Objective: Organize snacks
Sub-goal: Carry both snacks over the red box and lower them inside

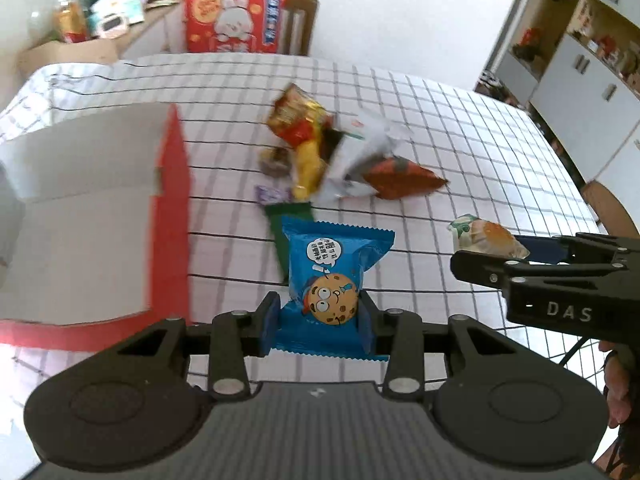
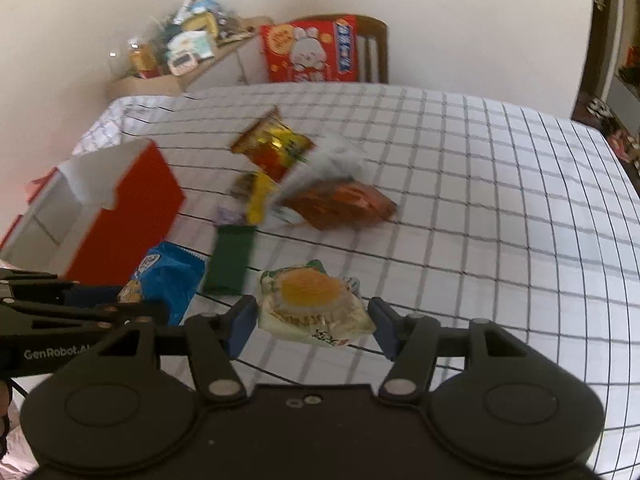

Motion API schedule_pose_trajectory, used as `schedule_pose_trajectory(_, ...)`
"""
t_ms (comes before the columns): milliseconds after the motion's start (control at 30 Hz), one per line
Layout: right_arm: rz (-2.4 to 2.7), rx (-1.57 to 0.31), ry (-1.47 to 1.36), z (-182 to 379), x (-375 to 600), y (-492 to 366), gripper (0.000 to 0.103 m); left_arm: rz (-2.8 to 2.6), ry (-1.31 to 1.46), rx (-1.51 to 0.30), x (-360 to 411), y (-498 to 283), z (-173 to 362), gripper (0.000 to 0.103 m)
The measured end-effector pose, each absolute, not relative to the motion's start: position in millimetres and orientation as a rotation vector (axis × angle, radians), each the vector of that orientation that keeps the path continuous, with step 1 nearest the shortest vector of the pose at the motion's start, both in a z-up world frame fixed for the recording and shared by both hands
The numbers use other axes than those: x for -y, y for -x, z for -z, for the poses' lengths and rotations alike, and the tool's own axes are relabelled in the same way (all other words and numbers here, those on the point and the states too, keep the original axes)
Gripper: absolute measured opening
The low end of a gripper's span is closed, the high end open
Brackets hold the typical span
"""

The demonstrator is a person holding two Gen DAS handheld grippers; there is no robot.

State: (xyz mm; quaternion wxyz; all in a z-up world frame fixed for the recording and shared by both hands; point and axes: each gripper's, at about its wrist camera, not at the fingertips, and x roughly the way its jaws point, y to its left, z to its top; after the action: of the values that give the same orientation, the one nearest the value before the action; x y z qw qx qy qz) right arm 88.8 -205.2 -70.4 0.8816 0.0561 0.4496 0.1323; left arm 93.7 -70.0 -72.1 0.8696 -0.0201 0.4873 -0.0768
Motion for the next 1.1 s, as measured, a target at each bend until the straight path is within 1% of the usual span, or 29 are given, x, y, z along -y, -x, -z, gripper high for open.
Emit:
schedule_pose_trajectory(267,-0.382,-0.887,-0.083,38.0,153.4,-91.4,0.06,0.072,0.09,-0.978,20.9,-80.8,44.7,0.039)
schedule_pose_trajectory(567,-0.489,-0.857,-0.035,18.1,85.4,-99.0,0.06,-0.022,0.107,-0.924,-34.8,-75.5,21.2,0.039)
schedule_pose_trajectory(833,-0.541,-0.842,0.002,12.2,32.9,-109.1,0.06,-0.12,0.12,-0.923,-89.4,-82.4,16.7,0.039)
schedule_pose_trajectory(1100,-0.555,-0.869,0.046,25.2,-19.6,-129.7,0.061,-0.193,0.11,-0.966,-136.8,-100.4,28.4,0.039)
